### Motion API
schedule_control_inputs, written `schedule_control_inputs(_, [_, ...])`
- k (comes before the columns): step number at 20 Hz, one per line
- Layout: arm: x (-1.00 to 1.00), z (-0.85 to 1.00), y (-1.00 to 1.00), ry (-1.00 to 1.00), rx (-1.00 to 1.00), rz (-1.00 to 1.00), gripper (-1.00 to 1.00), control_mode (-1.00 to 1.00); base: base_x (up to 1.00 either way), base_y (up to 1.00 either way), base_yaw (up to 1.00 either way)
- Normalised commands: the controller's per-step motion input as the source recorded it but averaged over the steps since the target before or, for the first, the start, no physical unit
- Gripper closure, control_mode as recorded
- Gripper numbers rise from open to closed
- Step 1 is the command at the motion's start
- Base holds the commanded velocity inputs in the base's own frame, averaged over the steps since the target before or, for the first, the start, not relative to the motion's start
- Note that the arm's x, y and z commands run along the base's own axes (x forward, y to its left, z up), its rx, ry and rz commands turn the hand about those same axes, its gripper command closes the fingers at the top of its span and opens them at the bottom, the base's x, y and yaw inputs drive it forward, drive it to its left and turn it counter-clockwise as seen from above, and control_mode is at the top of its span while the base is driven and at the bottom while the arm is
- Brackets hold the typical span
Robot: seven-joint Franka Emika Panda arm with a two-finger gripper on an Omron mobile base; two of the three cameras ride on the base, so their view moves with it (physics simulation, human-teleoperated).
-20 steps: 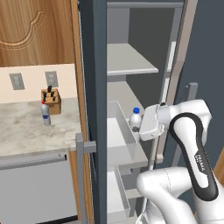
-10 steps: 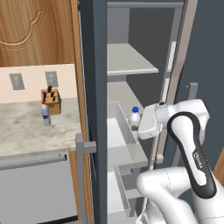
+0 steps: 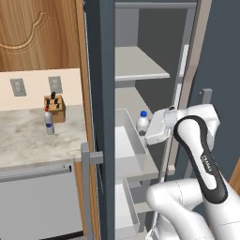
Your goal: Take the bottled waters from the counter and place them in the freezer to freeze. Close the freezer door after placing the bottles.
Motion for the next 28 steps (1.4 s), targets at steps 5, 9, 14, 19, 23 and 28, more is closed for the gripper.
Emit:
schedule_control_inputs(5, [0.03, -0.03, -0.23, 0.0, -0.01, -0.32, 1.0, -1.0, 0.0, 0.0, 0.0])
schedule_control_inputs(9, [0.05, 0.0, -0.01, 0.0, -0.02, -0.44, 1.0, -1.0, 0.0, 0.0, 0.0])
schedule_control_inputs(14, [0.07, 0.0, -0.07, 0.0, -0.03, -0.43, 1.0, -1.0, 0.0, 0.0, 0.0])
schedule_control_inputs(19, [0.13, -0.03, -0.23, 0.0, 0.0, -0.29, 1.0, -1.0, 0.0, 0.0, 0.0])
schedule_control_inputs(23, [0.22, -0.12, -0.16, 0.0, 0.0, -0.19, 1.0, -1.0, 0.0, 0.0, 0.0])
schedule_control_inputs(28, [0.32, -0.15, -0.03, 0.0, -0.02, -0.11, 1.0, -1.0, 0.0, 0.0, 0.0])
